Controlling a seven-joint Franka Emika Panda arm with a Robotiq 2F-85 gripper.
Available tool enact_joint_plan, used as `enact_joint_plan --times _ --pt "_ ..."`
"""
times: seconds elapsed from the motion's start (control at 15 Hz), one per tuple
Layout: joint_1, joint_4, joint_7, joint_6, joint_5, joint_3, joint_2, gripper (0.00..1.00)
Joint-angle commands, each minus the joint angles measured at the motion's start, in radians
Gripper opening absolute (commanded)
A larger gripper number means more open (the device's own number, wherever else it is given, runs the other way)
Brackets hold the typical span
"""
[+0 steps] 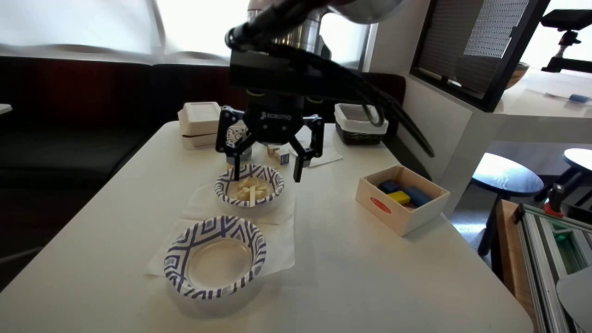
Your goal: Use the fork to place one white object from the right bowl to the bowl on the left.
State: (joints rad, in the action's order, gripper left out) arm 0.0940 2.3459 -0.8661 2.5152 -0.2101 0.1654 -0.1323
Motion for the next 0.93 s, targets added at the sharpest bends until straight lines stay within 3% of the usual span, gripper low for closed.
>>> enact_joint_plan --times 0.0,0.47,0.53,0.87 --pt "0.042 -0.082 -0.057 0.045 0.051 -0.043 -0.114 1.0" --pt "0.124 -0.203 -0.227 0.085 0.241 -0.173 -0.245 1.0" --pt "0.098 -0.16 -0.162 0.076 0.191 -0.146 -0.195 1.0" --pt "0.111 -0.201 -0.188 0.081 0.208 -0.169 -0.242 1.0"
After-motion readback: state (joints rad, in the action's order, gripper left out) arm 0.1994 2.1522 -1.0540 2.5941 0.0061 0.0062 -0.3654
